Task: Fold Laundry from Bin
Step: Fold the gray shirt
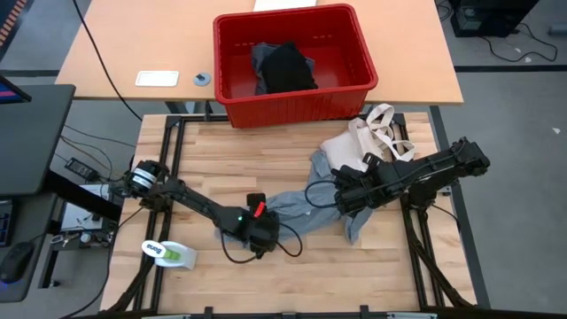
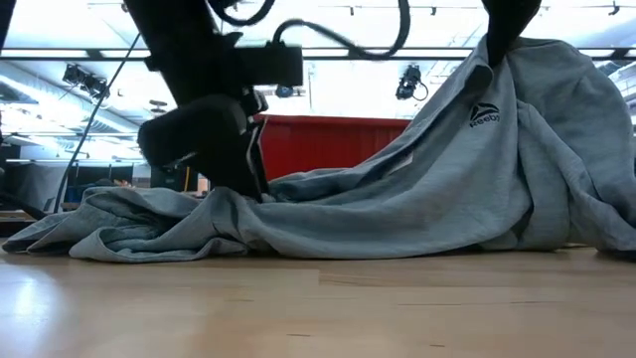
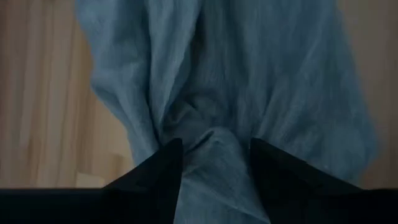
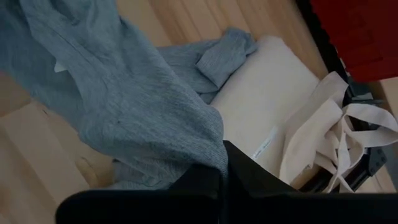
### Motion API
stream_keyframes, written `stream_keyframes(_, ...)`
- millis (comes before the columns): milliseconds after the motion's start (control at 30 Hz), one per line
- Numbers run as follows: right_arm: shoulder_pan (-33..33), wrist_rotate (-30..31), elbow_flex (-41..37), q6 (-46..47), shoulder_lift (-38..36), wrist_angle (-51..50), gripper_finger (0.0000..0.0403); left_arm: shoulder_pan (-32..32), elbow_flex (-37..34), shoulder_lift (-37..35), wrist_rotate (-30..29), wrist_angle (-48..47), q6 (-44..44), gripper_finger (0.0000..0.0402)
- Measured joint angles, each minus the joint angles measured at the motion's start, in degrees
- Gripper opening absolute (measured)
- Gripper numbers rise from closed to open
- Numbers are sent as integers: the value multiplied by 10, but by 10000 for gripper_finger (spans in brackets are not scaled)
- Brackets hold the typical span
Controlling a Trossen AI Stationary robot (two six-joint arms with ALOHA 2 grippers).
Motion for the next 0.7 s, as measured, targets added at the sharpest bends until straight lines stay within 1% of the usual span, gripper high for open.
stream_keyframes(100, 2, 0, 0, -2, 0, 1, 11, 1, 0, 0, 0, -15, 0, 165)
stream_keyframes(167, 5, 3, 0, -4, 0, 3, 11, 1, 0, 0, 0, -28, 0, 137)
stream_keyframes(267, 9, 3, 0, -4, 0, 4, 11, 2, 0, 0, 1, -60, 0, 80)
stream_keyframes(333, 12, 4, 0, -4, 0, 4, 11, 6, 0, 0, 2, -85, 0, 33)
stream_keyframes(367, 13, 3, 0, -4, 0, 6, 11, 8, 0, -1, 2, -93, 3, 17)
stream_keyframes(533, 25, 4, 0, -6, 0, 7, 11, 15, 0, -28, -11, -134, 40, 4)
stream_keyframes(700, 39, 4, 0, -29, 0, 10, 11, 20, 10, -120, -14, -181, 52, 3)
